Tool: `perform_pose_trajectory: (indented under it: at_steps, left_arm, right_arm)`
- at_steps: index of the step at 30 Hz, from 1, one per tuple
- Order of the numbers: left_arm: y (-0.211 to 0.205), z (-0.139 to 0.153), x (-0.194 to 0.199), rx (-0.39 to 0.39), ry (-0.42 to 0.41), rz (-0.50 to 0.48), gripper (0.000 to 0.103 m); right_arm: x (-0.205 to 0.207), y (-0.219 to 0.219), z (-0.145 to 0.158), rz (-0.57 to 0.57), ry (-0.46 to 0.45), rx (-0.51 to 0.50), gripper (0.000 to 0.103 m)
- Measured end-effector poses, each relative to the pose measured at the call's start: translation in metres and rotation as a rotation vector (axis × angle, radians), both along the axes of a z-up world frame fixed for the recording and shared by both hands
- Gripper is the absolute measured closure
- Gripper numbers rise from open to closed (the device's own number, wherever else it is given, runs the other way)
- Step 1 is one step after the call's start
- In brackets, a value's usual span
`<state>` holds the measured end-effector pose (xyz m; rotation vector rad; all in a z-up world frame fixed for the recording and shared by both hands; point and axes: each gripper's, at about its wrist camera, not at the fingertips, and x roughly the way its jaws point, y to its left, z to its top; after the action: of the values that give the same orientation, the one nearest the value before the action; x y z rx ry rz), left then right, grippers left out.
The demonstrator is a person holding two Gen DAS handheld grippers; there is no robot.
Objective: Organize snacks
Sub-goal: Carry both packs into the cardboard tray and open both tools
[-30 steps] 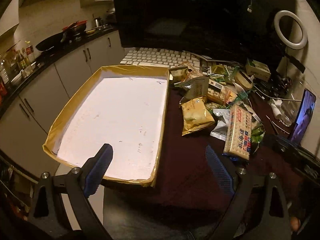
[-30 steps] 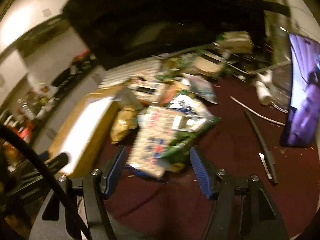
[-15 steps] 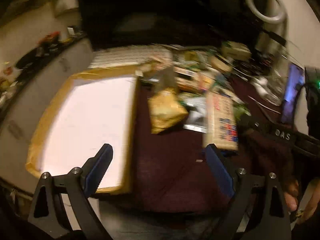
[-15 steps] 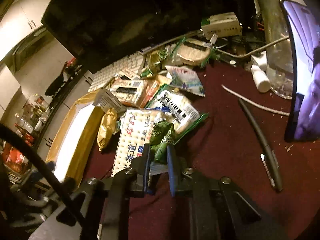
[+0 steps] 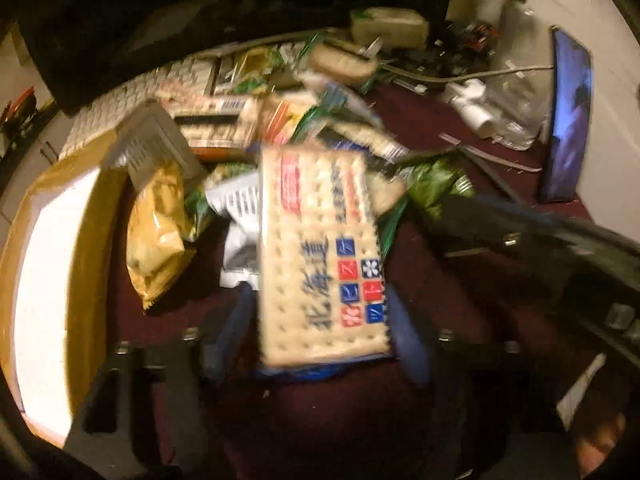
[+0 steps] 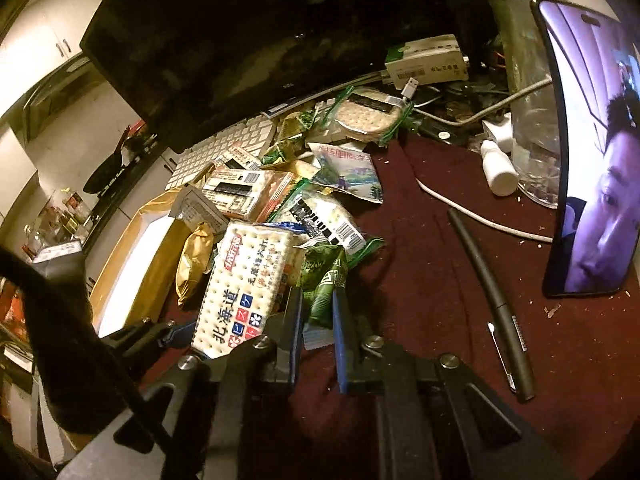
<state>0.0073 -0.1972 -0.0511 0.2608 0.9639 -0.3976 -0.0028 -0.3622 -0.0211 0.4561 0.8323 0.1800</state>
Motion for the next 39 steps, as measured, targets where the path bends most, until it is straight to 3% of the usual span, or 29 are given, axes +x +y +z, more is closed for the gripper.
perform_pose_trajectory:
  at_steps: [6, 10, 16, 19, 26, 30, 34, 39]
  left_arm:
    - [0.039, 0.024, -0.027, -0.170, -0.035, 0.043, 0.046]
    - [0.079, 0.038, -0.034, -0.334, 0.018, 0.075, 0.046]
    - [0.132, 0.058, -0.038, -0.548, 0.031, 0.141, 0.046]
    - [0.159, 0.071, -0.040, -0.594, -0.005, 0.181, 0.046]
    - [0.223, 0.077, -0.033, -0.483, -0.082, 0.377, 0.046]
    - [0.243, 0.053, -0.020, -0.349, -0.011, 0.446, 0.046]
    - [0.257, 0.034, -0.016, -0.282, 0.036, 0.489, 0.046]
    - [0.270, 0.021, -0.004, -0.232, 0.081, 0.520, 0.046]
  right_arm:
    - [-0.003, 0.014, 0.009, 0.049, -0.053, 0.003, 0.091]
    - [-0.002, 0.037, 0.017, 0.089, -0.080, -0.024, 0.091]
    - [0.000, 0.068, 0.029, 0.158, -0.120, -0.032, 0.091]
    - [0.001, 0.086, 0.041, 0.218, -0.159, -0.010, 0.091]
    - [0.027, 0.167, 0.057, 0.439, -0.204, 0.009, 0.091]
    - [0.053, 0.231, 0.046, 0.562, -0.157, -0.039, 0.091]
    - [0.067, 0.269, 0.026, 0.611, -0.131, -0.135, 0.091]
    - [0.072, 0.287, 0.009, 0.628, -0.101, -0.193, 0.091]
